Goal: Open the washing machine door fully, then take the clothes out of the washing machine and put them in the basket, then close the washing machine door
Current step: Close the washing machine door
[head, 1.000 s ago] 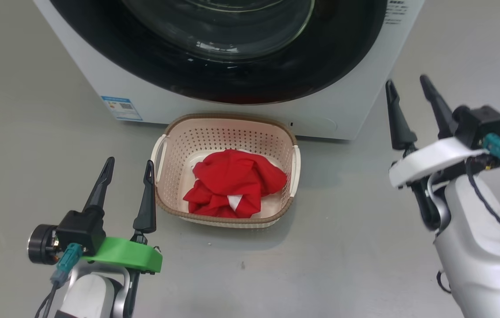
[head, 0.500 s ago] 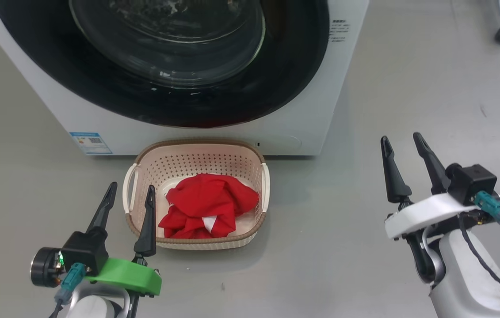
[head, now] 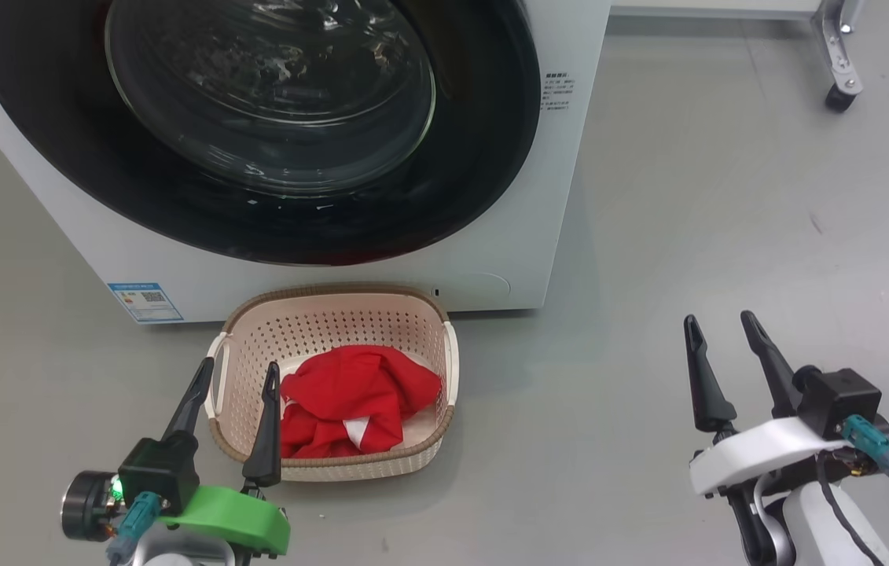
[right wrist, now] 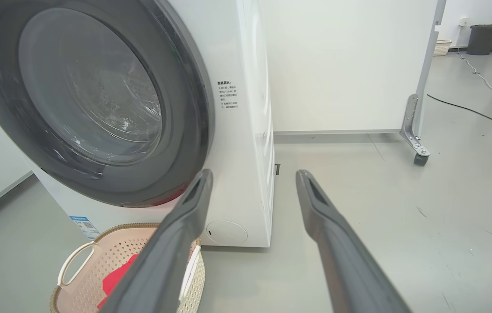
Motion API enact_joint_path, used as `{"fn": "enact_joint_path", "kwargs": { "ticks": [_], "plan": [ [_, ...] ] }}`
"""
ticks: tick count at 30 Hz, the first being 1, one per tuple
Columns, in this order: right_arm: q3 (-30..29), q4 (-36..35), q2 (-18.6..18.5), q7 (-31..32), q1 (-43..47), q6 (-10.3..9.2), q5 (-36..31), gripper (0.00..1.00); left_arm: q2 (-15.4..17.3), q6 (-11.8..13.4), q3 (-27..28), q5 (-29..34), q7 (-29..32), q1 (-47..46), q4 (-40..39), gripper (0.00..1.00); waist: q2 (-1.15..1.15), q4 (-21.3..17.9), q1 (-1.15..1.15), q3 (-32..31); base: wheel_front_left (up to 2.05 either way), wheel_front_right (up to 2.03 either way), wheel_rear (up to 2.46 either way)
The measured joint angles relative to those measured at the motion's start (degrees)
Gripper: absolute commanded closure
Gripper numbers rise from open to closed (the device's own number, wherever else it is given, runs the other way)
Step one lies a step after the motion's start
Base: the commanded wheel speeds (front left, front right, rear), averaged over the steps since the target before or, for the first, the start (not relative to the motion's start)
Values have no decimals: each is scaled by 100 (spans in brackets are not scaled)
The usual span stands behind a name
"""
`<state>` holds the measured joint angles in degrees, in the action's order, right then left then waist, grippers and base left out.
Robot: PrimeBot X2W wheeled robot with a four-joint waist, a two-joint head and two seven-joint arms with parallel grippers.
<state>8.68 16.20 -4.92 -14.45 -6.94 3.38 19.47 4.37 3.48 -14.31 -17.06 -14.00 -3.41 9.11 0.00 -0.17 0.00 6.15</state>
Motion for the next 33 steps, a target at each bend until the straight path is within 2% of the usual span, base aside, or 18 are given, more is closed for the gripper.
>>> {"fn": "enact_joint_path", "kwargs": {
  "ticks": [17, 20, 33],
  "plan": [
    [-2, -301, 73, 0, 698, -2, -144, 0, 15, 35, 3, -33, 135, 400, 7, 0, 0, -46, 0, -485, 0, 0, 0],
    [-14, -345, 78, 0, 804, -51, -148, 0, 18, 43, 1, -86, 142, 455, -10, 0, 0, -43, 0, -561, 0, 0, 0],
    [-18, -530, 97, 0, 987, -52, -178, 0, 53, 79, -5, -104, 235, 569, -170, 0, 0, -24, 0, -626, 0, 0, 0]
  ]
}}
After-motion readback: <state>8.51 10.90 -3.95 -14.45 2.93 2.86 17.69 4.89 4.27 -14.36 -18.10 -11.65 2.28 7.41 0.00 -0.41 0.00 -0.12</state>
